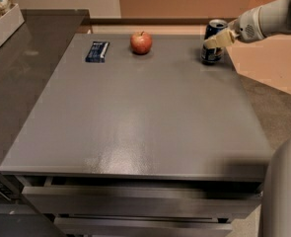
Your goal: Pick pepsi can
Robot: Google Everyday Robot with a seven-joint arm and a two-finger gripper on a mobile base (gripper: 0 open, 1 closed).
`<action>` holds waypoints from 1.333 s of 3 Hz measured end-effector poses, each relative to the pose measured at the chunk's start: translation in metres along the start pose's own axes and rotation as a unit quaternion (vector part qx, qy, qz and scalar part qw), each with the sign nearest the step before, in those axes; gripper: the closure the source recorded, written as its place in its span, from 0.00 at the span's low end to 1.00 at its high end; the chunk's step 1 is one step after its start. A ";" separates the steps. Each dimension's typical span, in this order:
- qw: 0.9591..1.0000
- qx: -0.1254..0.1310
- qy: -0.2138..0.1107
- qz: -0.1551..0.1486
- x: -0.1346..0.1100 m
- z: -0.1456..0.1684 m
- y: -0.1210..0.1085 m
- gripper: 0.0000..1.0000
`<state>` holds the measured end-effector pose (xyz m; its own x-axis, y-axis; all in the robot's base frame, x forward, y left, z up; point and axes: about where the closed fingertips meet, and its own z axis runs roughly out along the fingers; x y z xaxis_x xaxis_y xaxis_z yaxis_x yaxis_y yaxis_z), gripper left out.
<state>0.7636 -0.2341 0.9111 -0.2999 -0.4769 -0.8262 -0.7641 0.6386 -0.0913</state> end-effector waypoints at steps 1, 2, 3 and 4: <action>1.000 -0.010 -0.004 -0.019 -0.018 -0.015 0.014 1.00; 0.999 -0.023 -0.015 -0.040 -0.039 -0.035 0.033 1.00; 0.997 -0.039 -0.022 -0.056 -0.054 -0.049 0.051 1.00; 0.996 -0.053 -0.031 -0.071 -0.069 -0.063 0.065 1.00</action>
Offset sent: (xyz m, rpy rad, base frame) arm -0.0636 0.0250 0.0850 -0.0128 -0.0865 0.1320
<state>0.6981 -0.1977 0.9975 -0.1517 -0.5170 -0.8424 -0.8534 0.4985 -0.1523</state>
